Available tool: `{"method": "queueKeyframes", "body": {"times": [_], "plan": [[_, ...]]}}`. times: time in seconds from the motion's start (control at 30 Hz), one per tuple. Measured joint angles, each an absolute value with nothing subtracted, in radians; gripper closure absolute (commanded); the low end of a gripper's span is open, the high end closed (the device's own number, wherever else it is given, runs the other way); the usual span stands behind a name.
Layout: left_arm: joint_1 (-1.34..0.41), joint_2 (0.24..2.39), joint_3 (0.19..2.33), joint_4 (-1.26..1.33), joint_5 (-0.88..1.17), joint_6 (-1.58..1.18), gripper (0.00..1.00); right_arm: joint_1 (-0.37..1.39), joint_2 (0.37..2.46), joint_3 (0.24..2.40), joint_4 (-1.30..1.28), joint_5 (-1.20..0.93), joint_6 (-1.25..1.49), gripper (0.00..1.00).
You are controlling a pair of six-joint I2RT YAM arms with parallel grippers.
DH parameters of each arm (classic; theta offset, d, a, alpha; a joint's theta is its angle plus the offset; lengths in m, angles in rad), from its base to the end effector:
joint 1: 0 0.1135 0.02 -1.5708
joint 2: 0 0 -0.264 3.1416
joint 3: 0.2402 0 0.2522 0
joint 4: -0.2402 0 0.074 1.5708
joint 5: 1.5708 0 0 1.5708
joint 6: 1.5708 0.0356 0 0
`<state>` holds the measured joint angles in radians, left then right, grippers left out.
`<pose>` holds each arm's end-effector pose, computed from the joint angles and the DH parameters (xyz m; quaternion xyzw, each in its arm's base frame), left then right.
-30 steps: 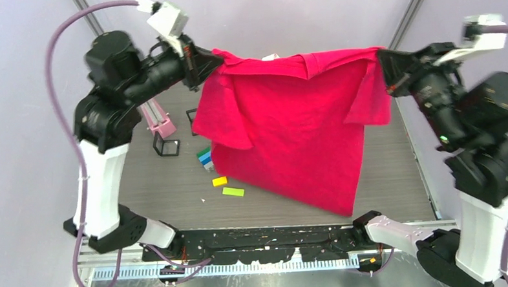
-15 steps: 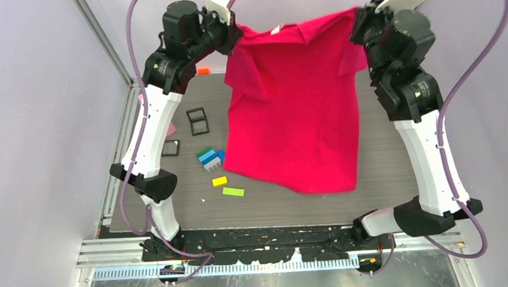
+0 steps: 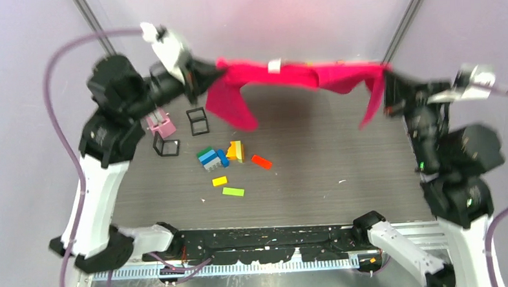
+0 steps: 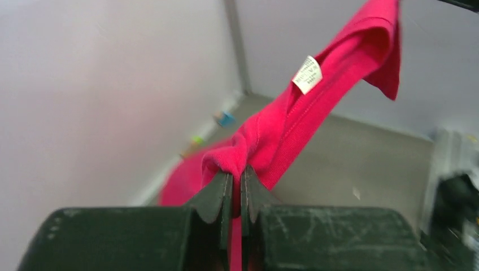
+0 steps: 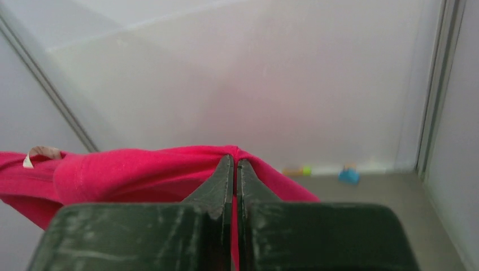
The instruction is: Pin the brooch onto the clothing
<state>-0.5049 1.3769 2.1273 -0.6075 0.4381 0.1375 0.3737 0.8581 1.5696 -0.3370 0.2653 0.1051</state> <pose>0.1787 -0.1160 0.5986 0.3576 0.5546 -0.2747 0.6993 0.0915 0.0258 0.5583 0.0336 0.5678 0.1219 0.8134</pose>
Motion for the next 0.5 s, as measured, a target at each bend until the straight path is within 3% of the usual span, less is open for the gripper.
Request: {"method": "queueKeyframes", "body": {"times": [0.07, 0.1, 0.17, 0.2, 0.23, 0.27, 0.3, 0.4, 0.5], "plan": [[-0.538, 1.216, 1.810, -0.579, 0.511, 0.081, 0.93, 0.374, 0.690, 1.361, -0.376, 0.278, 0.199, 0.99], [-0.559, 1.152, 1.680, -0.563, 0.530, 0.055, 0.82, 0.373, 0.599, 1.254, -0.418, 0.286, 0.259, 0.99], [-0.631, 1.020, 1.337, -0.500, 0.557, -0.020, 0.48, 0.373, 0.448, 1.067, -0.523, 0.294, 0.387, 0.85], [-0.679, 0.950, 1.132, -0.478, 0.565, -0.082, 0.36, 0.373, 0.384, 0.981, -0.591, 0.290, 0.459, 0.67], [-0.718, 0.922, 0.989, -0.475, 0.567, -0.132, 0.22, 0.373, 0.319, 0.904, -0.665, 0.274, 0.526, 0.57], [-0.750, 0.901, 0.876, -0.473, 0.567, -0.176, 0.12, 0.373, 0.274, 0.850, -0.724, 0.258, 0.585, 0.25], [-0.794, 0.862, 0.730, -0.468, 0.561, -0.261, 0.07, 0.372, 0.210, 0.783, -0.800, 0.228, 0.643, 0.14], [-0.872, 0.653, 0.499, -0.508, 0.545, -0.437, 0.00, 0.372, 0.074, 0.704, -0.987, 0.172, 0.785, 0.10], [-0.889, 0.408, 0.487, -0.531, 0.482, -0.554, 0.00, 0.371, 0.022, 0.729, -1.103, 0.164, 0.864, 0.09]]}}
